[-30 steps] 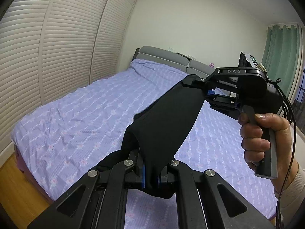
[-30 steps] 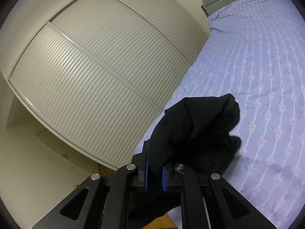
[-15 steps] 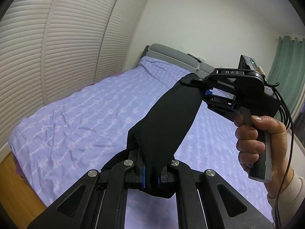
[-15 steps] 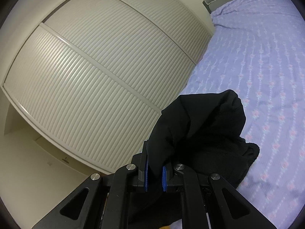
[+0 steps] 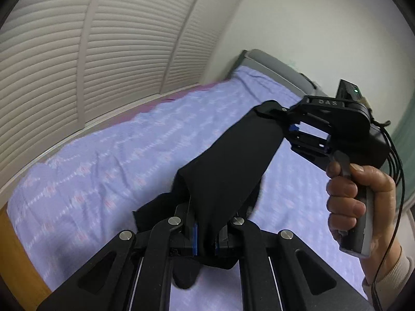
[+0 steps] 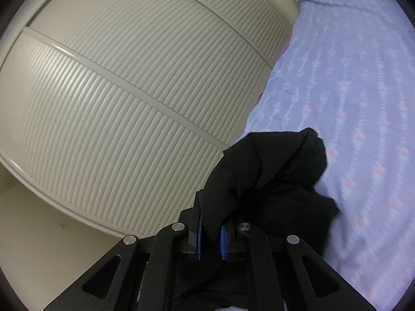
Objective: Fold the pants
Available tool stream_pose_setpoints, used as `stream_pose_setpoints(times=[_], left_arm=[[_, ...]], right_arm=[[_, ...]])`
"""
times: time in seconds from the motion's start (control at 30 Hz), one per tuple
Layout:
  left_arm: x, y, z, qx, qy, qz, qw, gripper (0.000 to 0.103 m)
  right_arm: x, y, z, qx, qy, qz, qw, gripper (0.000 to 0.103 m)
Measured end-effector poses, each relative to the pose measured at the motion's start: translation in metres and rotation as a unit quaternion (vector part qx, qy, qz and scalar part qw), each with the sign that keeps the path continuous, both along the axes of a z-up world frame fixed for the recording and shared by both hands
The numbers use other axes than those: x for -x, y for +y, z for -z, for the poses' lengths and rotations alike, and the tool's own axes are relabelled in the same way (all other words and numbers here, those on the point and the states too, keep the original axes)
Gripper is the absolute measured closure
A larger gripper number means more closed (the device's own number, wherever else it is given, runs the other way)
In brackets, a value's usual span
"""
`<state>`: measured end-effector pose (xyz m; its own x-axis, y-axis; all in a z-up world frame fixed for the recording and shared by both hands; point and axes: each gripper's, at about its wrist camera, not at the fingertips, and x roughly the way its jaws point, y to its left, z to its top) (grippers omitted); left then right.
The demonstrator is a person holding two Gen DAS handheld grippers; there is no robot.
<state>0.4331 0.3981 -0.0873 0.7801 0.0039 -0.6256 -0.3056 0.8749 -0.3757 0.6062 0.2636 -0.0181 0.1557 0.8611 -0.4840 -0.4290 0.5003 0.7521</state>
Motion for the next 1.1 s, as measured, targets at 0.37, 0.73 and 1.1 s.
stream_pose_setpoints(times=[0.37,0.73,1.1], left_arm=[[-0.058,0.102,0.063,0.007,0.045,-0.023,0.9987,0.092],[-0.067,0.138,0.083,-0.023,0.06,-0.071,0.9954,0.059],[-0.026,0.174,0.055,-0.065,0.043,-0.138,0.9873,0.056]], right_arm=[[-0.057,0.127,0.061,0.054,0.001,-0.018,0.998,0.092],[-0.071,0.164,0.084,0.09,-0.002,0.025,0.996,0.033],[-0.045,0.156,0.052,0.075,-0.058,0.014,0.995,0.033]])
